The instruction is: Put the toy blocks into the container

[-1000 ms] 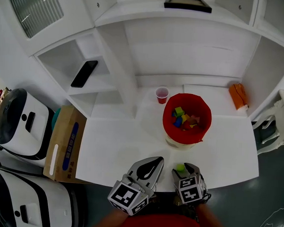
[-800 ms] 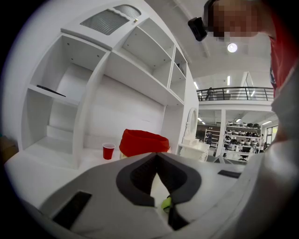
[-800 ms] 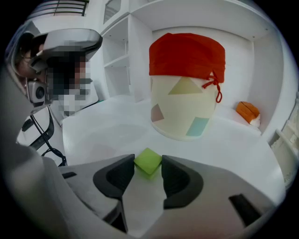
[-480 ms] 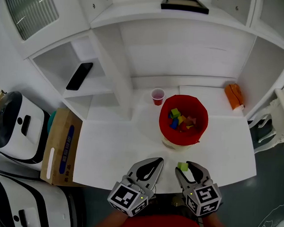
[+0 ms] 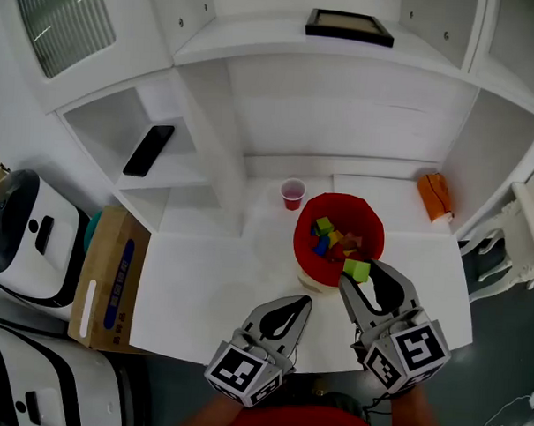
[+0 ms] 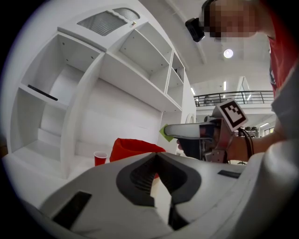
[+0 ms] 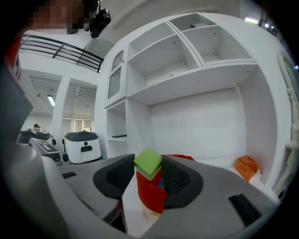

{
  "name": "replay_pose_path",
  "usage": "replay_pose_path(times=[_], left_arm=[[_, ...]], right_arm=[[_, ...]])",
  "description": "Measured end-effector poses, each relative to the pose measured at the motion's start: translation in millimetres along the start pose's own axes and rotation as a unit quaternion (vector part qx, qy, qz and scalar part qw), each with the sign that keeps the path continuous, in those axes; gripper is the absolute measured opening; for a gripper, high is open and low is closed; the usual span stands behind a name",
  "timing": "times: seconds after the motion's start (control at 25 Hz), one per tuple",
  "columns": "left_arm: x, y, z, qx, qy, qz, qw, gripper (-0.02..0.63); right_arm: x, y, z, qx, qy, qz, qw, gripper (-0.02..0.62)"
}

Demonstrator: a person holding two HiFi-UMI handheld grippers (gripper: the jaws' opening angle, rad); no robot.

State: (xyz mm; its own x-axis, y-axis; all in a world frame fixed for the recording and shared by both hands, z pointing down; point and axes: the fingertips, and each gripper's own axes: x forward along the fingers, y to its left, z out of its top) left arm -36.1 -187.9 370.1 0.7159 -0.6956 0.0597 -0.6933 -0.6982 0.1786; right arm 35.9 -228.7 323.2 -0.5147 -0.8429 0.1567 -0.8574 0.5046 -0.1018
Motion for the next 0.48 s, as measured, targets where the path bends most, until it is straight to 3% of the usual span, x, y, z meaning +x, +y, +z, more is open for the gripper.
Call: replay_pose_path(times=[0.16, 0.32, 0.48], left_arm=[[2.1, 7.5, 10.4, 0.005, -0.008, 0.012, 0.9999, 0.012], [2.9, 12.8, 16.0, 0.007, -0.011, 0.022, 0.9997, 0.012], [4.4, 12.6, 18.2, 0.01, -0.012, 0.025, 0.9996, 0.012]], right_arm=[[25.9, -22.8, 4.4, 0.0, 0.003, -0.008, 1.0, 0.193], [45.9, -40.9, -3.1, 0.019, 0.03, -0.015, 0.999, 0.241], [37.4, -38.5, 4.2, 0.029, 0.008, 0.0, 1.0, 0.241]])
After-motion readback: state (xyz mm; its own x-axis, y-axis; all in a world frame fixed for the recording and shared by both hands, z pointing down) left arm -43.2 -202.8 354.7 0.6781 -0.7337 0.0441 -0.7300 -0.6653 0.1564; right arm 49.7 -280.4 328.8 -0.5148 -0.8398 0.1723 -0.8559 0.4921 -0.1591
